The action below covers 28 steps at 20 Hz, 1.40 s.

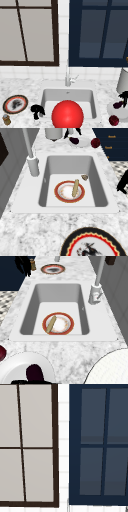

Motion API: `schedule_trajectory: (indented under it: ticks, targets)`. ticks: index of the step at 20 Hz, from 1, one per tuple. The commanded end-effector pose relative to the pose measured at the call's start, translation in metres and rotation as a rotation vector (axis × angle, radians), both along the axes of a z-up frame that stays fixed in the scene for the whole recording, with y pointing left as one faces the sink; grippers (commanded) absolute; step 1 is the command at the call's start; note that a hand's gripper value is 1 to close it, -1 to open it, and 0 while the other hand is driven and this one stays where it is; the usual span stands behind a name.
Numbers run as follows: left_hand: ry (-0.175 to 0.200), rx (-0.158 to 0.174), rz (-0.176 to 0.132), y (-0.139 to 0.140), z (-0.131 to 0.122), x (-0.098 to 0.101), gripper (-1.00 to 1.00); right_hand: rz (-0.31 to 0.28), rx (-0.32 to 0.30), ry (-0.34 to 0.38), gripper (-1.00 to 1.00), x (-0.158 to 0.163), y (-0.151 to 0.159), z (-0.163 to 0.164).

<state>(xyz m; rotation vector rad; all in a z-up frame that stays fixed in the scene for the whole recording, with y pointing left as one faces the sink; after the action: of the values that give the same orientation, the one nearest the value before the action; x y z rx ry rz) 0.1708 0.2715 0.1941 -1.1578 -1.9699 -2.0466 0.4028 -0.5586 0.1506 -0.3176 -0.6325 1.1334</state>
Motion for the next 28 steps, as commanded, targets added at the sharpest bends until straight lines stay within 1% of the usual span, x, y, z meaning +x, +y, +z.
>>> schedule_trajectory:
  ticks: [1,3,4,5,9,19,21,22,23,24,25,27,28]
  targets:
    - [0.000,0.000,0.000,0.000,0.000,0.000,0.00,0.072,-0.050,-0.035,-1.00,-0.004,0.010,0.000]
    - [0.000,0.000,0.000,0.000,0.000,0.000,0.00,0.090,-0.081,-0.028,-1.00,-0.003,0.009,0.000]
    - [0.000,0.000,0.000,0.000,0.000,0.000,0.00,0.092,-0.093,-0.039,-1.00,-0.003,0.008,-0.001]
    - [0.000,0.000,0.000,0.000,0.000,0.000,0.00,0.096,-0.096,-0.053,-1.00,-0.002,0.006,-0.004]
    - [0.000,0.000,0.000,0.000,0.000,0.000,0.00,0.106,-0.093,-0.065,-1.00,-0.003,0.008,-0.009]
    - [0.000,0.000,0.000,0.000,0.000,0.000,0.00,0.084,-0.112,-0.140,-1.00,-0.003,0.009,-0.029]
    - [0.000,0.000,0.000,0.000,0.000,0.000,0.00,0.082,-0.134,-0.120,-1.00,-0.004,0.011,-0.035]
    - [0.000,0.000,0.000,0.000,0.000,0.000,0.00,0.078,-0.136,-0.102,-1.00,-0.006,0.014,-0.037]
    - [0.000,0.000,0.000,0.000,0.000,0.000,0.00,0.032,-0.098,-0.095,-1.00,-0.007,0.022,-0.037]
    - [0.000,0.000,0.000,0.000,0.000,0.000,0.00,-0.012,-0.064,-0.092,-1.00,-0.005,0.012,-0.032]
    - [0.000,0.000,0.000,0.000,0.000,0.000,0.00,-0.012,-0.061,-0.083,-1.00,-0.004,0.012,-0.034]
    - [0.000,0.000,0.000,0.000,0.000,0.000,0.00,0.040,-0.124,-0.098,-1.00,-0.004,0.027,-0.036]
    - [0.000,0.000,0.000,0.000,0.000,0.000,0.00,0.052,-0.151,-0.106,-1.00,-0.004,0.029,-0.037]
